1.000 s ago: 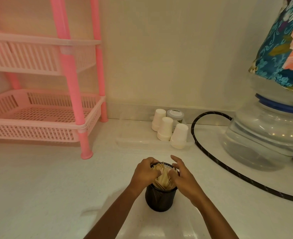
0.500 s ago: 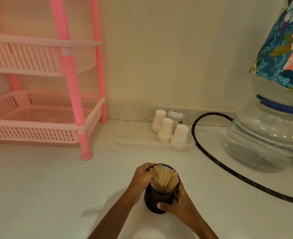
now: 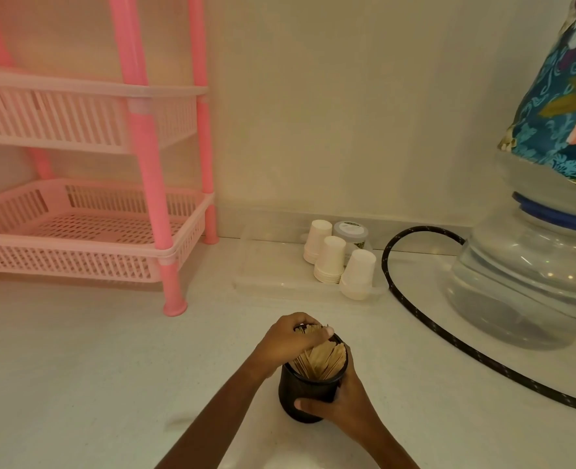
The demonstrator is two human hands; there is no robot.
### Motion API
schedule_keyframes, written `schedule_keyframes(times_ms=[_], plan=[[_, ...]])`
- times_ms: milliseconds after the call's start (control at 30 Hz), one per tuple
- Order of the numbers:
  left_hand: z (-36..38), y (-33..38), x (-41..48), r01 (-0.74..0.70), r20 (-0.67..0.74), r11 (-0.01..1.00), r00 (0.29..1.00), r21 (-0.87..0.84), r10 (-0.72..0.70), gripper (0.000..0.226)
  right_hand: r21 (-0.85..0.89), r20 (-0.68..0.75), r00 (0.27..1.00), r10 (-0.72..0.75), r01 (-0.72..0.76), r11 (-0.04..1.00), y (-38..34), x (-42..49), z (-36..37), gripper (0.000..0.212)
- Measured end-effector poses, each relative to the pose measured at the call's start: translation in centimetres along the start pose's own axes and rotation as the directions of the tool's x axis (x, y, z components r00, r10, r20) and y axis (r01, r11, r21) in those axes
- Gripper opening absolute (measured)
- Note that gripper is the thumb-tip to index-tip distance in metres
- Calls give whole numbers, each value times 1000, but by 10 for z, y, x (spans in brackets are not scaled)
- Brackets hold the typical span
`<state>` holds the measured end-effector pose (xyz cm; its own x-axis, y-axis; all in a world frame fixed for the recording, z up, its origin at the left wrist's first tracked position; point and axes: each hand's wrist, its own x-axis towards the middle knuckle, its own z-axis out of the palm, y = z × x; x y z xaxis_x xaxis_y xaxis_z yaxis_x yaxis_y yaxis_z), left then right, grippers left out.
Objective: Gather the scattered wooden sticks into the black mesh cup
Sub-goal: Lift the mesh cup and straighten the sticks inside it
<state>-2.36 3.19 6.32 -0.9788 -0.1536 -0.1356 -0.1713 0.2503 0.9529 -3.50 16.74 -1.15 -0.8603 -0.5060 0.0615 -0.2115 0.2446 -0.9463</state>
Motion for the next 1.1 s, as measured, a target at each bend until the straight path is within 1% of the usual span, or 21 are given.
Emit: schedule_keyframes(times_ms=[33,100,233,367,533,567,600,633,667,700,733,767,800,833,867,900,1000,1100], plan=[[1,-1,1,-19,-37,999,999,26,20,24,-3,-1,1000,-2,2,1000,1,1,1,87],[2,-3,1,-49,-72,999,996,16,50,20,-3,-13,1000,-7,7,1000,2,3,2,86],[-5,-2,-2,-44,-37,998,998,-38,43,21,6,-25,1000,-16,16,1000,3,7,5,84],[-10,-11,-7,-23,-35,998,999,-54,21,32,7,-54,998,-35,36,999,5,12,5,87],[-17,-13,-7,-23,33,995,999,-100,26,38,-14,-60,997,-44,43,999,5,16,7,88],[-19,-14,-5,-23,23,990,999,-138,27,38,-20,-64,997,-51,50,999,3,18,5,88],[-21,-14,-2,-36,-22,980,999,-196,32,38,-24,-75,995,-63,61,998,1,21,3,88],[-23,-16,0,-68,-111,971,993,-229,43,38,-25,-90,993,-72,70,997,-1,25,0,88],[-25,-19,3,-106,-234,978,970,-179,62,39,-21,-103,992,-74,73,997,-6,30,-3,88],[-27,-26,7,-116,-359,992,929,-45,92,40,-16,-110,991,-78,77,997,-12,36,-5,87],[-30,-34,11,-85,-451,985,880,153,146,43,-13,-112,990,-87,86,996,-19,42,-7,87],[-33,-44,16,-15,-485,924,848,382,214,47,-16,-114,988,-107,106,994,-26,49,-9,86],[-37,-55,22,65,-465,809,844,584,268,52,-26,-121,984,-131,129,991,-32,57,-10,84],[-41,-66,28,119,-423,686,858,718,293,57,-39,-132,979,-153,149,988,-40,66,-11,83],[-44,-74,33,142,-385,602,874,786,297,62,-49,-148,974,-173,167,985,-48,74,-12,82],[-47,-79,38,141,-360,566,885,812,296,66,-56,-163,967,-195,188,981,-56,84,-12,83],[-55,-91,49,97,-287,541,917,836,278,73,-79,-213,944,-252,241,967,-77,115,-8,93],[-62,-101,57,98,-259,526,935,845,241,80,-102,-272,924,-268,249,963,-91,145,0,95]])
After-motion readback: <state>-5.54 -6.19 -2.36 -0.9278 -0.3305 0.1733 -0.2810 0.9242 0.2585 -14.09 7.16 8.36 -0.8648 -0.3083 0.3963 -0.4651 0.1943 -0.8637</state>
